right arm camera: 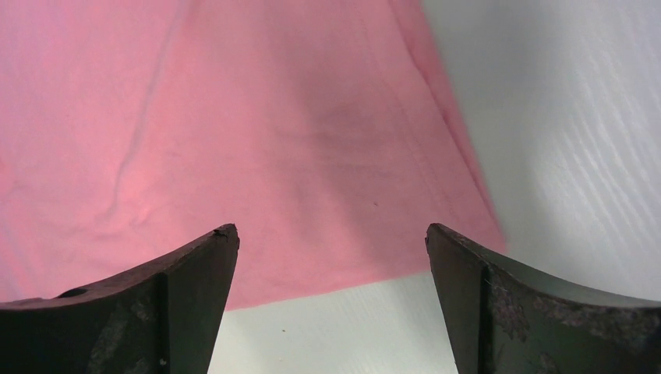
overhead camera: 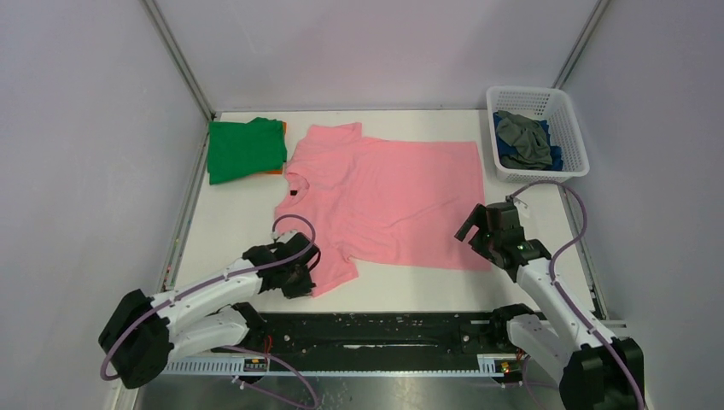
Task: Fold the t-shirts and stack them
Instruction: Grab the side of the flattened tshirt closest away from the robot with both arms
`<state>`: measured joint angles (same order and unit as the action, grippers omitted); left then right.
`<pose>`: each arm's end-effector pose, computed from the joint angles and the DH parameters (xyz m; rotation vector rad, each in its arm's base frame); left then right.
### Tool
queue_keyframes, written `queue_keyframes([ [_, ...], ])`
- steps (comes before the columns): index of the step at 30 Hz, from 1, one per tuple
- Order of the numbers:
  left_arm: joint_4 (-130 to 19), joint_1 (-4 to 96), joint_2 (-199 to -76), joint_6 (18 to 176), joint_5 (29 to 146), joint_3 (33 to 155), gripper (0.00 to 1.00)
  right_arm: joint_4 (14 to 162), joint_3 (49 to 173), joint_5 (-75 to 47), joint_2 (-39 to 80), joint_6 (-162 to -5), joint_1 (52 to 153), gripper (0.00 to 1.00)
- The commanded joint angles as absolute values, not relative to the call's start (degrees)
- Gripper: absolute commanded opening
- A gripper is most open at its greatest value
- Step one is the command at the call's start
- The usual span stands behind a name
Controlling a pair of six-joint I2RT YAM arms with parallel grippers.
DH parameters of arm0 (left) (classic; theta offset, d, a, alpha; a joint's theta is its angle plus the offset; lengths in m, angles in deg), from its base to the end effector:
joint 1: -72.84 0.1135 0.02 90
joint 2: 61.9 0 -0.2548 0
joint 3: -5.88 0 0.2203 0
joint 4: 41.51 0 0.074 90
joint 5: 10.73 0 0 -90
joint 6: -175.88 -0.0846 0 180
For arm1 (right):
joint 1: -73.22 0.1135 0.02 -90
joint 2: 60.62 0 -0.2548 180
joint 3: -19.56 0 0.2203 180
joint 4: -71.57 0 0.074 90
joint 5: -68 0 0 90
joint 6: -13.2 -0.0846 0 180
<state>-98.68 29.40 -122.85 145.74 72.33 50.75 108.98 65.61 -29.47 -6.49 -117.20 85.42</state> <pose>0.1185 -0.0981 0.1239 -0.4333 2.8247 -0.2224 0.1973 0.0314 0.1764 0.6400 2.2875 0.2916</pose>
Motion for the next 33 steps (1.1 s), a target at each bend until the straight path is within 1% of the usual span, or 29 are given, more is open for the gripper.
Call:
queue_keyframes([
  [1,-107.48,26.09,-115.46,153.29,72.24,49.14,0.00,115.96,61.99,-35.60,-14.22,-120.42,85.12,0.98],
  [6,-108.31,23.17,-110.83,157.25,73.41,47.61,0.00,118.15,56.40,-34.29,-21.50,-123.84,85.14,0.98],
  [12,-108.06,20.17,-110.91,158.76,72.25,48.56,0.00,116.87,51.90,-37.35,-23.41,-127.89,85.09,0.99],
  [17,-106.77,20.06,-111.09,158.55,71.89,48.24,0.00,110.40,50.61,-36.09,-18.84,-126.42,85.09,0.92],
  [20,-106.28,20.11,-111.64,158.98,71.23,48.20,0.00,107.58,50.40,-35.84,-14.64,-125.90,85.08,0.84],
  [22,-106.30,20.03,-111.83,158.93,71.12,48.68,0.00,106.81,50.82,-35.59,-12.43,-125.68,85.08,0.75],
  [23,-106.29,20.09,-111.76,158.80,70.85,48.87,0.00,106.22,51.01,-34.77,-11.54,-125.28,85.10,0.68],
  [24,-106.26,20.11,-111.61,158.89,70.66,48.93,0.00,105.42,51.17,-33.95,-11.15,-124.84,85.16,0.59],
  [26,-106.38,20.07,-111.07,159.00,70.14,49.01,0.00,104.73,51.42,-32.99,-10.99,-124.53,85.08,0.37],
  [28,-107.04,20.09,-110.31,159.26,69.88,49.32,0.00,104.81,51.12,-33.37,-11.58,-124.74,85.08,0.23],
  [32,-109.34,20.05,-108.39,159.93,70.23,49.12,0.00,106.05,50.55,-33.55,-14.00,-124.44,85.13,0.01],
  [33,-110.03,20.10,-107.82,160.35,70.27,48.76,0.00,107.23,50.76,-33.07,-14.72,-124.11,85.09,0.00],
])
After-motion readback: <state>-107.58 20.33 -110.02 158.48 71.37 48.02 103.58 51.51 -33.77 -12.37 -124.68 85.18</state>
